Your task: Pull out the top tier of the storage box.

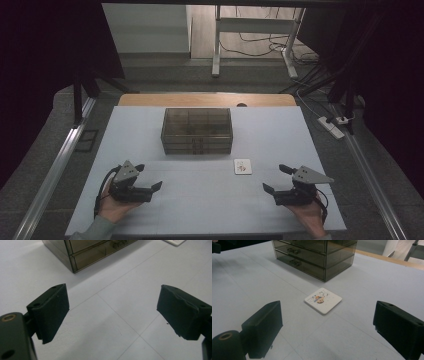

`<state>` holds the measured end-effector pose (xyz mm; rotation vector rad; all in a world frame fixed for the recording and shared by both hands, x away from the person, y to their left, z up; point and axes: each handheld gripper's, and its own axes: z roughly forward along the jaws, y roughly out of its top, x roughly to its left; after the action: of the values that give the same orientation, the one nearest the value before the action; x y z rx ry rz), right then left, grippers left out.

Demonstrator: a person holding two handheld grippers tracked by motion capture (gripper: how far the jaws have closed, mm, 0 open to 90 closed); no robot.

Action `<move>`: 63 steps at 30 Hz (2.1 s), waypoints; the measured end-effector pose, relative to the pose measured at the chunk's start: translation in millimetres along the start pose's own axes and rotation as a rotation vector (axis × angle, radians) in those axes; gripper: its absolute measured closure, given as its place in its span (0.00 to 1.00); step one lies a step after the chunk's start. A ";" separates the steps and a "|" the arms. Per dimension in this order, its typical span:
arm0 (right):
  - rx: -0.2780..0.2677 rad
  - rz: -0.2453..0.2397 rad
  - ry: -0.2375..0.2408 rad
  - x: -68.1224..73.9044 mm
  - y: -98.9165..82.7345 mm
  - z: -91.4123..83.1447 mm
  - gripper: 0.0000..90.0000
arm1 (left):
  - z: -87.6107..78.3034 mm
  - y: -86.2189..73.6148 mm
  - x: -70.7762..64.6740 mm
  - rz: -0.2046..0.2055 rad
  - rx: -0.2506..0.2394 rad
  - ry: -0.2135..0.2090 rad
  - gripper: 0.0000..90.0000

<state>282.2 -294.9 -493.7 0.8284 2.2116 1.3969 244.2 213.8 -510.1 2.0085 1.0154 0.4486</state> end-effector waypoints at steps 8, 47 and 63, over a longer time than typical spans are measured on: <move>0.022 -0.024 -0.013 1.8 -1.6 2.1 0.10 | 1.9 0.1 -3.8 0.023 0.009 0.006 0.11; -0.011 -0.033 0.013 28.7 7.9 24.2 0.12 | 4.6 -1.3 -6.5 0.042 0.008 0.008 0.11; -0.004 -0.059 0.020 40.4 10.9 39.2 0.13 | 7.8 -1.2 -6.3 0.039 0.023 0.008 0.11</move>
<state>278.8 -238.1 -501.1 0.7454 2.2290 1.3870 244.5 205.3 -515.5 2.0519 0.9921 0.4679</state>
